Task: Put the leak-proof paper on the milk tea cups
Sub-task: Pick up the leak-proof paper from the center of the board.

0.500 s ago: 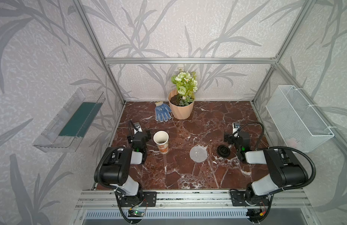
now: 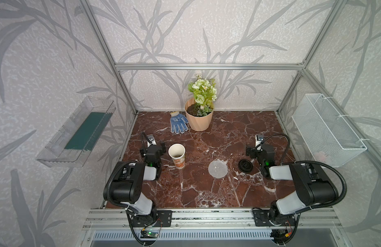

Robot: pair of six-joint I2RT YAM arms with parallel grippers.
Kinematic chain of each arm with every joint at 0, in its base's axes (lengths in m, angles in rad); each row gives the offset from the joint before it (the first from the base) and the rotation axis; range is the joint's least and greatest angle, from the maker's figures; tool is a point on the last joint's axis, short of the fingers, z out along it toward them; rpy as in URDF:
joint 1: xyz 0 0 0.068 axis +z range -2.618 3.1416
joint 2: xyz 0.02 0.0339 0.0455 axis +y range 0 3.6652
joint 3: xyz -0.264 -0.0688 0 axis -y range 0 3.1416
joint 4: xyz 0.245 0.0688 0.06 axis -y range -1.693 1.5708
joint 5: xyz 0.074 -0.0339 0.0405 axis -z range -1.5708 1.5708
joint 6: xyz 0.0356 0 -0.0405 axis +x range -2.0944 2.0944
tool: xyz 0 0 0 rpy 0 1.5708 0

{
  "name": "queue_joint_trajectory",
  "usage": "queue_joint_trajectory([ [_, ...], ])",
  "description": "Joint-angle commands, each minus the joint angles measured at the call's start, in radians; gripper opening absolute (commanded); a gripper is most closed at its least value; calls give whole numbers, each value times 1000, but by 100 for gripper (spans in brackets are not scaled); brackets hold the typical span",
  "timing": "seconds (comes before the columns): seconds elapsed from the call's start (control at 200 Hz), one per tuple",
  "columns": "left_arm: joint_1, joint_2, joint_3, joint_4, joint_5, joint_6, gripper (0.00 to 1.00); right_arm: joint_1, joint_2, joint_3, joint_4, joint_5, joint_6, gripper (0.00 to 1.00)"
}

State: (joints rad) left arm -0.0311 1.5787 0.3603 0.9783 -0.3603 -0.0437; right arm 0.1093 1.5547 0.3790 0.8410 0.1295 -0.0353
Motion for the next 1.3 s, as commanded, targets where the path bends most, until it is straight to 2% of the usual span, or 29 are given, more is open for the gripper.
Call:
queue_joint_trajectory([
  [0.0, 4, -2, 7, 4, 7, -8, 99, -3, -18, 18, 12, 1, -3, 99],
  [0.575, 5, -6, -1, 18, 4, -8, 99, -3, -24, 12, 20, -4, -5, 100],
  [0.66, 3, -58, -47, 58, -25, -17, 99, -3, -79, -1, 19, -25, -22, 99],
  [0.74, 2, -157, -88, 56, -28, -13, 99, -2, -188, 5, -105, -45, -25, 98],
  [0.86, 5, -375, -82, -148, -37, -2, 99, 1, -381, 59, -453, -67, 39, 97],
  [0.95, 7, -529, -23, -353, -29, 38, 99, 7, -507, 86, -654, -75, 131, 94],
  [1.035, 8, -670, 56, -562, 1, 21, 99, 29, -608, 114, -825, -85, 217, 91],
  [1.15, 5, -799, 197, -860, 142, -41, 99, 78, -702, 172, -1057, -96, 333, 89],
  [1.295, -8, -851, 353, -1103, 350, -134, 96, 124, -746, 231, -1267, -144, 475, 84],
])
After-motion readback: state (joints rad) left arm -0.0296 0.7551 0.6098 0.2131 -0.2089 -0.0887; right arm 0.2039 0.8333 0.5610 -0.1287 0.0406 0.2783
